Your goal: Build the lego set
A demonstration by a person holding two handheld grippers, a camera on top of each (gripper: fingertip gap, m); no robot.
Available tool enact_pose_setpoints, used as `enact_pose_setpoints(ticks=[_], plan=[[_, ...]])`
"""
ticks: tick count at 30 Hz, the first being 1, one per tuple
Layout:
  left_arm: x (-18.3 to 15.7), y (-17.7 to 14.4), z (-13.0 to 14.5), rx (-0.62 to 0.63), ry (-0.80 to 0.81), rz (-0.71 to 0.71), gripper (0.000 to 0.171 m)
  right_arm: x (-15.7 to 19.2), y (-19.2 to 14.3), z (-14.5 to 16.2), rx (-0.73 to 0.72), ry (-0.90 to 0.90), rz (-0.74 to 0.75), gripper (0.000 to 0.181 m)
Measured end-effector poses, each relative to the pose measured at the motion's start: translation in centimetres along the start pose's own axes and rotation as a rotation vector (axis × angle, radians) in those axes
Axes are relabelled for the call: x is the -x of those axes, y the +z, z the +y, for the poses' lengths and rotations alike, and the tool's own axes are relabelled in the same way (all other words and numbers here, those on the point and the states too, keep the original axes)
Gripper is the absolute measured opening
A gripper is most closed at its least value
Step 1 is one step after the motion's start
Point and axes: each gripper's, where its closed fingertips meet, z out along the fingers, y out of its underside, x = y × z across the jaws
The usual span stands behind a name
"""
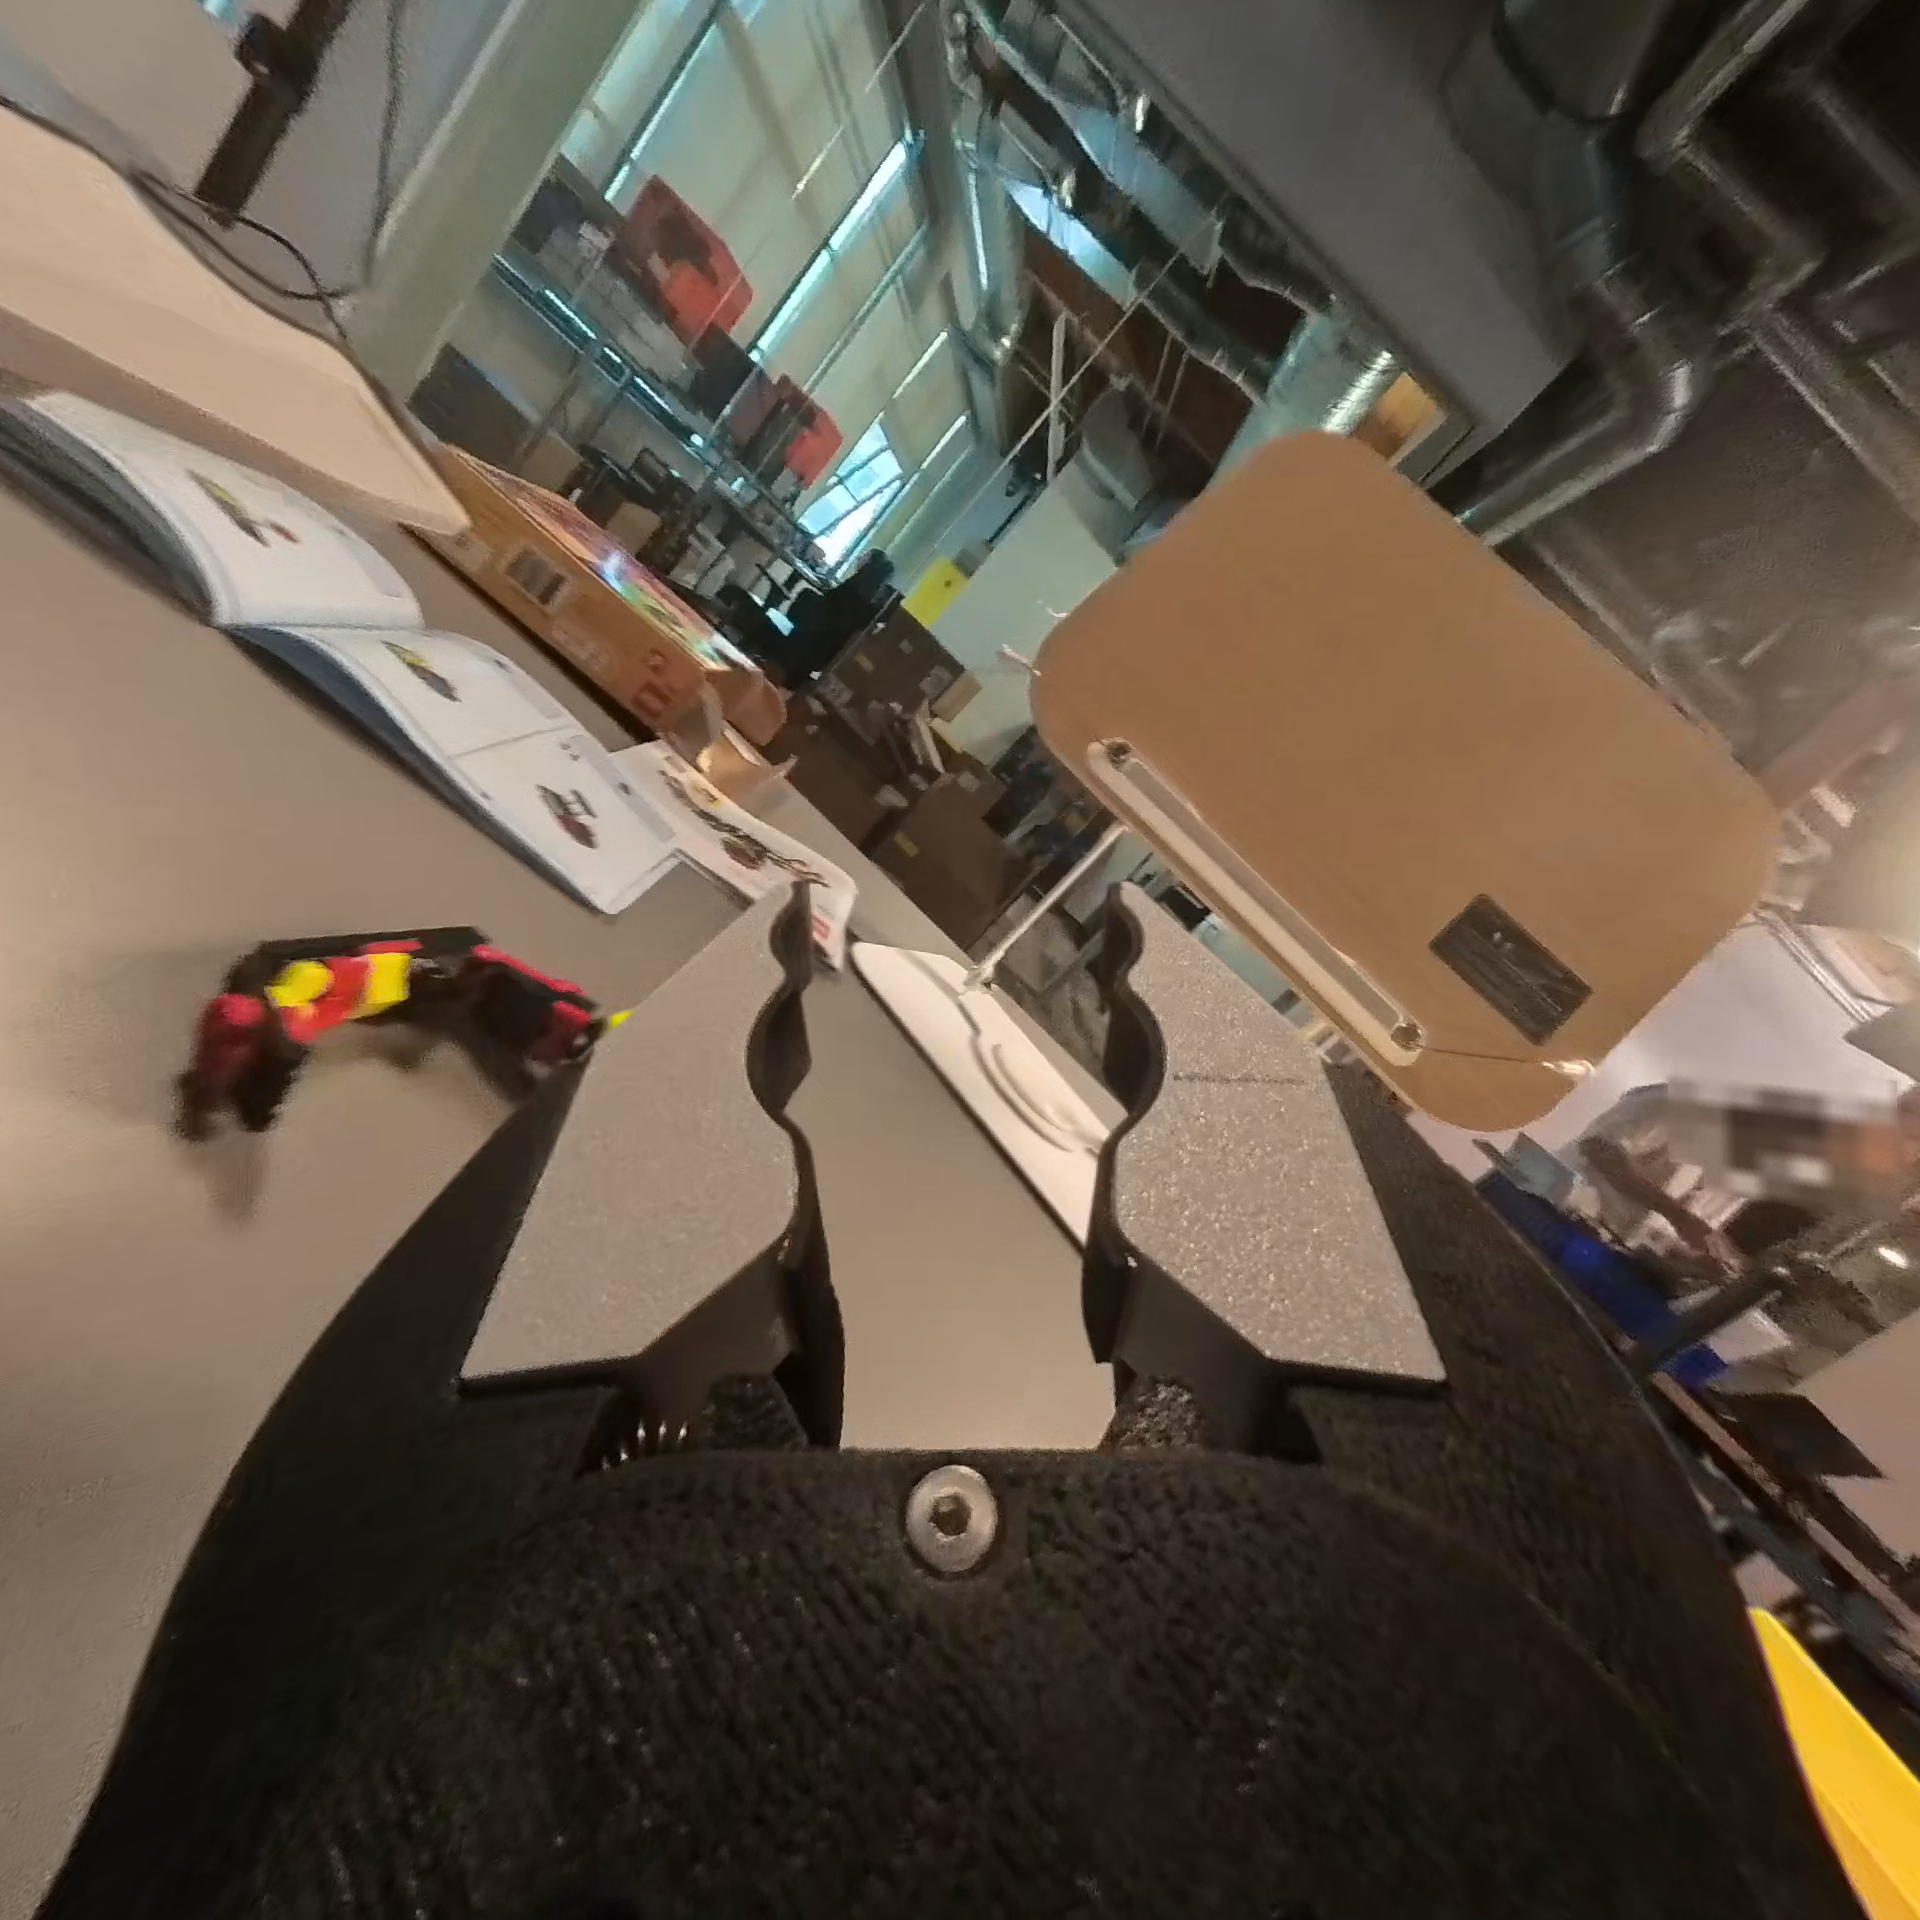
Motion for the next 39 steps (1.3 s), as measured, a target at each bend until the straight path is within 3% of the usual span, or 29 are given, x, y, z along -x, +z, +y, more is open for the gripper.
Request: enact_pose_setpoints(ticks=[1, 4, 8, 14, 20, 24, 29, 32, 35, 39], plan=[[-1.5, 0.3, -0.2, -0.013, -0.053, 0.095, 0.095, -0.5, 0.5, 0.4, 0.004, -0.004, 0.014, 0.055], [-5.4, 1.3, -0.6, -0.051, -0.051, 0.301, 0.089, -1.8, 1.9, 1.6, 0.011, 0.01, 0.045, 0.055], [-6.6, 3.3, 0.1, -0.054, 0.044, 0.307, 0.084, -3.6, 3.9, 3.5, 0.024, 0.024, 0.079, 0.055], [-4.8, 6.2, 0.8, 0.035, 0.042, 0.226, 0.089, -5.8, 8.0, 6.8, 0.077, 0.059, 0.136, 0.054], [-2.9, 8.5, 0.8, 0.087, -0.095, 0.311, 0.084, -5.9, 11.3, 7.8, 0.075, 0.053, 0.134, 0.052], [-2.6, 9.2, 2.6, 0.191, -0.256, 0.347, 0.093, -5.8, 11.0, 7.0, 0.037, 0.07, 0.131, 0.052], [-4.2, 9.2, 6.6, 0.383, -0.243, 0.41, 0.099, -5.5, 10.8, 7.0, 0.047, 0.065, 0.121, 0.052], [-5.4, 8.5, 6.0, 0.344, -0.268, 0.543, 0.088, -5.3, 10.8, 7.1, 0.053, 0.071, 0.111, 0.052], [-6.8, 6.5, 5.9, 0.36, -0.199, 0.791, 0.068, -5.4, 10.9, 7.5, 0.07, 0.082, 0.113, 0.051], [-6.7, 5.6, 7.4, 0.426, -0.103, 0.906, 0.047, -5.4, 10.9, 7.8, 0.081, 0.103, 0.113, 0.05]])
